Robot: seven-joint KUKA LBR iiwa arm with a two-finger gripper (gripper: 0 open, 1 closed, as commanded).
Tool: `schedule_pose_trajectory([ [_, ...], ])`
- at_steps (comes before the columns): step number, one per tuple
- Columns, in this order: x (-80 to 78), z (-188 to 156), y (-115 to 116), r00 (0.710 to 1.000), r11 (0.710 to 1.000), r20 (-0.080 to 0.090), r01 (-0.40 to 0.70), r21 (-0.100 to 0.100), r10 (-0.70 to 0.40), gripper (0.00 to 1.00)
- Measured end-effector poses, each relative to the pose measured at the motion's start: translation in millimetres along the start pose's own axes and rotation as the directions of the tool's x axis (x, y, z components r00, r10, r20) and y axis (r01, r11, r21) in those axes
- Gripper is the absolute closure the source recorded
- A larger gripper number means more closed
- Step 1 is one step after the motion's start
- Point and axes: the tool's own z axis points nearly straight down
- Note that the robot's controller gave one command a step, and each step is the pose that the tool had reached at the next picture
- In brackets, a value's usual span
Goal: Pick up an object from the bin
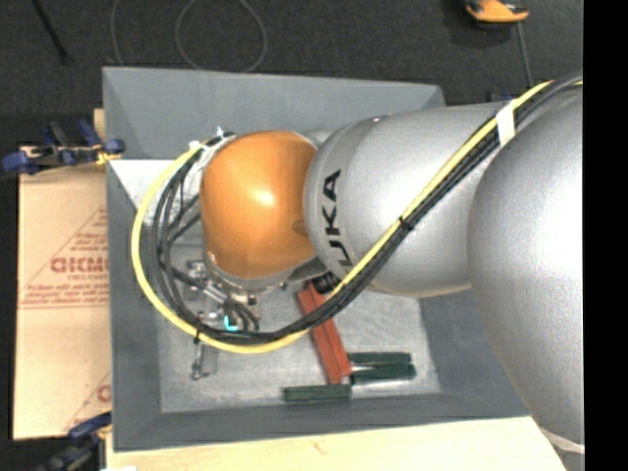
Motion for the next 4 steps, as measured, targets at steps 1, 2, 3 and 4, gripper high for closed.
schedule_pose_trajectory([
  [1, -54.4, 10, -20, 0.994, 0.994, 0.010, 0.108, 0.001, -0.108, 0.00],
  [2, 15.2, 6, -72, 0.999, 0.999, 0.001, 0.039, 0.002, -0.039, 0.00],
  [3, -5.6, 96, -158, 0.998, 0.998, 0.001, 0.068, 0.005, -0.068, 0.00],
  [4, 21.9, 124, -199, 0.997, 0.997, 0.016, 0.082, 0.000, -0.082, 0.00],
])
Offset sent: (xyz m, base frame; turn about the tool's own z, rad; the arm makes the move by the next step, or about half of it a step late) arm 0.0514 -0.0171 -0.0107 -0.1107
